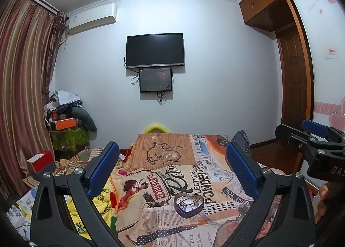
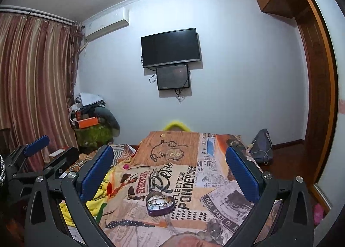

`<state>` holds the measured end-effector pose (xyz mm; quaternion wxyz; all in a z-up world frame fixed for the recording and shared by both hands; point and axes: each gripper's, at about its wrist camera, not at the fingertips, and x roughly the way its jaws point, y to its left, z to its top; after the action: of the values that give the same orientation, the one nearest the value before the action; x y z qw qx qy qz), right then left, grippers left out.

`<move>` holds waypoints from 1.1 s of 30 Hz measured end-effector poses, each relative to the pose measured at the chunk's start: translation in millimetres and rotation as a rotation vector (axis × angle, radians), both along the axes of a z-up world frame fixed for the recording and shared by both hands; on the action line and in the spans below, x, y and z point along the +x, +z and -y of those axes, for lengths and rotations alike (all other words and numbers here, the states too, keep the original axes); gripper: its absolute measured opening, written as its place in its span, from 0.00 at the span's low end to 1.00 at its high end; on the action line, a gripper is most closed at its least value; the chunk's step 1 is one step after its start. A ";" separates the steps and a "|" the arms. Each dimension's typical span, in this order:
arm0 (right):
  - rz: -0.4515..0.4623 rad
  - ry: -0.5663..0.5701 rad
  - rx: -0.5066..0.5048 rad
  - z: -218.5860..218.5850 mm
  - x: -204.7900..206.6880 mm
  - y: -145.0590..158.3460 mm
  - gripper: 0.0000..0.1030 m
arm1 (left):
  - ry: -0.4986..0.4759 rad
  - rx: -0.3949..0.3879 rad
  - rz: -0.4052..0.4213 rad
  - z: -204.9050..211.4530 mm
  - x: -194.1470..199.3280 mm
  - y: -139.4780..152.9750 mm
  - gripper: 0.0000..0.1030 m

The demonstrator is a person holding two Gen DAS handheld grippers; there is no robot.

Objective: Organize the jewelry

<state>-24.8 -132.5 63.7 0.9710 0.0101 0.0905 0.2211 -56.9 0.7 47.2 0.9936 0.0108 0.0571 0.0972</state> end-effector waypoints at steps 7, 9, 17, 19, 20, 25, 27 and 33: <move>-0.011 0.002 -0.012 0.5 -1.5 -2.2 1.00 | 0.014 -0.011 -0.014 -2.1 5.7 -4.5 0.99; -0.014 0.004 -0.014 0.2 -1.8 -1.7 1.00 | 0.017 -0.012 -0.015 -2.7 6.2 -5.3 0.99; -0.016 0.009 -0.028 -2.2 -2.7 -1.3 1.00 | 0.017 -0.022 -0.028 -6.2 8.6 -7.9 0.99; -0.015 0.008 -0.028 -2.3 -2.7 -1.1 1.00 | 0.017 -0.025 -0.029 -6.4 8.7 -8.1 0.99; -0.015 0.008 -0.028 -2.2 -2.7 -0.8 1.00 | 0.017 -0.027 -0.029 -6.9 9.1 -7.8 0.99; -0.019 0.009 -0.030 -3.0 -2.1 -1.4 1.00 | 0.011 -0.037 -0.030 -8.7 10.0 -7.0 0.99; -0.021 0.010 -0.031 -3.2 -2.4 -1.0 1.00 | 0.011 -0.037 -0.029 -8.8 10.2 -6.9 0.99; -0.022 0.009 -0.034 -4.8 -2.4 -2.3 1.00 | 0.009 -0.036 -0.030 -9.1 10.7 -6.1 0.99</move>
<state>-27.2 -127.7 61.5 0.9690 -0.0044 0.1050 0.2237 -46.2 9.8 41.1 0.9922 -0.0057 0.0737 0.1005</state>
